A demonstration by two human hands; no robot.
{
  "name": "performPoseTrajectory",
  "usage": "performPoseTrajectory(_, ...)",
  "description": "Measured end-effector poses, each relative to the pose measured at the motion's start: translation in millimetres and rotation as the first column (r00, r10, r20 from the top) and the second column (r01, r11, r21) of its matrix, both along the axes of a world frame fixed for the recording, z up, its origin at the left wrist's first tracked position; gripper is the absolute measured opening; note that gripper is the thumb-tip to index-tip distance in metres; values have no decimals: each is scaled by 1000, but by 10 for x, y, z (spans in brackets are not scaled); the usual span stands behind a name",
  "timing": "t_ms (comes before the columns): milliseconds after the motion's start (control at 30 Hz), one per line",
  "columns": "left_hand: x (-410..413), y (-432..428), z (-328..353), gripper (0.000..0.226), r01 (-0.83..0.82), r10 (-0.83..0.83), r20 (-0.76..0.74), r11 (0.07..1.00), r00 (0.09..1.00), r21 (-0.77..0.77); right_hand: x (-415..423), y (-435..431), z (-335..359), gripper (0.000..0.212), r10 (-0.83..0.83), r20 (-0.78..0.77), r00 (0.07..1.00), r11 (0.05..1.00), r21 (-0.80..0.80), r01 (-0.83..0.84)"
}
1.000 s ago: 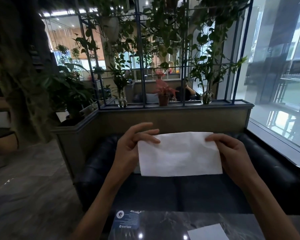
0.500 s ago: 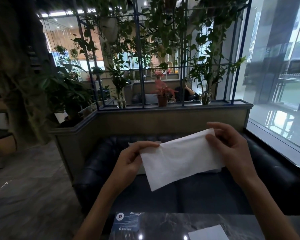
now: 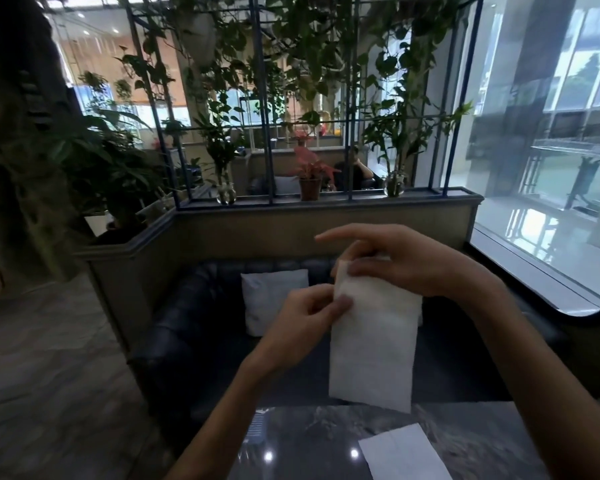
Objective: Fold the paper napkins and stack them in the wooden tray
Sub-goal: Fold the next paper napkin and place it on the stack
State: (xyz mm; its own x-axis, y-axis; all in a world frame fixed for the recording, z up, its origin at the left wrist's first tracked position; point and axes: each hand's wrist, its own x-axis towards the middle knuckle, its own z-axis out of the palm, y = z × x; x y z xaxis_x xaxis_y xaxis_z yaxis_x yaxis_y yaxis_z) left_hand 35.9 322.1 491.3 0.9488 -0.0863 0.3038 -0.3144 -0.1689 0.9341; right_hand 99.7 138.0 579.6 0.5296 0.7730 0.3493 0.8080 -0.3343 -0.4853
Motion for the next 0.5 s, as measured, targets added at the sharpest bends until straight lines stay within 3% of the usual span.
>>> performPoseTrajectory(100,54,-61,16,23,-83,86,30,991,996,-105,44,-71,-85,38,-235,141,962,929,325,179)
performPoseTrajectory(167,73,-69,45,18,-116,120,12,976,993,-183,25,-166,-274,36,-370,-61,927,754,563,338)
performPoseTrajectory(233,88,-32,54,15,-141,144,-4,965,990,-222,-37,-229,-527,48,-258,-440,860,684,545,484)
performPoseTrajectory(300,92,4,66,15,-144,144,-11,968,989,-205,-110,-222,-802,42,-104,-674,731,767,414,491)
performPoseTrajectory(367,105,37,79,16,-139,141,1,982,990,-131,-166,-155,-942,28,-47,-721,692,784,402,473)
performPoseTrajectory(500,98,100,142,17,-117,119,47,992,992,-41,-178,-85,-896,20,45,-746,664,696,500,516)
